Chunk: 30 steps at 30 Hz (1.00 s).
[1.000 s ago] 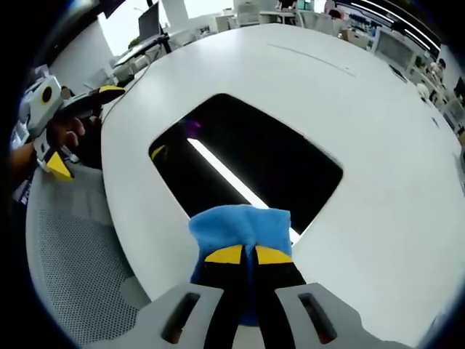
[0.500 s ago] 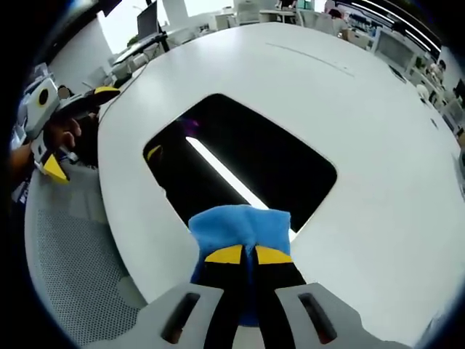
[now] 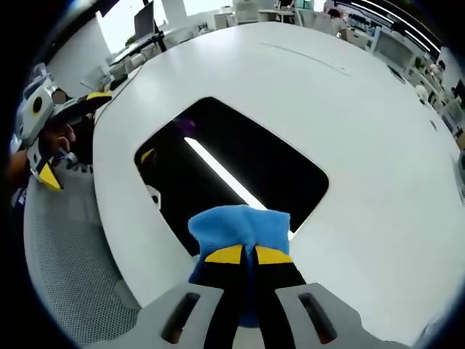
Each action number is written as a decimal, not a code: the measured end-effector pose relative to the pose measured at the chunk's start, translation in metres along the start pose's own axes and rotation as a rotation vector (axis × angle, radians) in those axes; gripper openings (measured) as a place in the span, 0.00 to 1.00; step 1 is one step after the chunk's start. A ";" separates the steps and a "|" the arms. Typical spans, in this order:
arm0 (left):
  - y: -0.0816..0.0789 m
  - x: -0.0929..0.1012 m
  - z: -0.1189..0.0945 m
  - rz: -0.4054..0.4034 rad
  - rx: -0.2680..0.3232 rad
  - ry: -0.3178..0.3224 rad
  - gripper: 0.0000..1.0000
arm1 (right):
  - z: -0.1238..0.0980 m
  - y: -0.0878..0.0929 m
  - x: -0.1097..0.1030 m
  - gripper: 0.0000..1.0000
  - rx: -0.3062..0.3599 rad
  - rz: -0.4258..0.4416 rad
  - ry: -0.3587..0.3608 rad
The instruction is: Wipe the mirror surface with the cleaning cloth until all visible marks leave the cleaned area.
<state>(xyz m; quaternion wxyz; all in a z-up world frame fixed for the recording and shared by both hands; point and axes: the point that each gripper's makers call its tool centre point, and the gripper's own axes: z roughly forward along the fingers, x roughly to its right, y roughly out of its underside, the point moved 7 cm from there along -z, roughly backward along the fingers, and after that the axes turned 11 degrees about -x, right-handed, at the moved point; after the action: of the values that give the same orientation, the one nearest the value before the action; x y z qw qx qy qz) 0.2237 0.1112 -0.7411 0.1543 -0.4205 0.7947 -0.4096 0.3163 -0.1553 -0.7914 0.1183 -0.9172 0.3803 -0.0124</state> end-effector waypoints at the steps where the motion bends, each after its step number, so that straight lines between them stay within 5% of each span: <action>1: 0.000 0.000 0.000 0.000 0.000 0.000 0.99 | 0.000 -0.001 0.001 0.00 -0.001 0.000 0.002; 30: 0.001 0.000 0.001 -0.006 -0.001 0.009 0.99 | 0.003 -0.028 0.029 0.00 -0.006 0.028 0.033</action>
<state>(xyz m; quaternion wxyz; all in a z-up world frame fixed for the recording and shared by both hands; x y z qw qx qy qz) 0.2237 0.1106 -0.7421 0.1492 -0.4210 0.7945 -0.4115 0.3562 -0.1558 -0.7903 0.1095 -0.9118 0.3949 -0.0247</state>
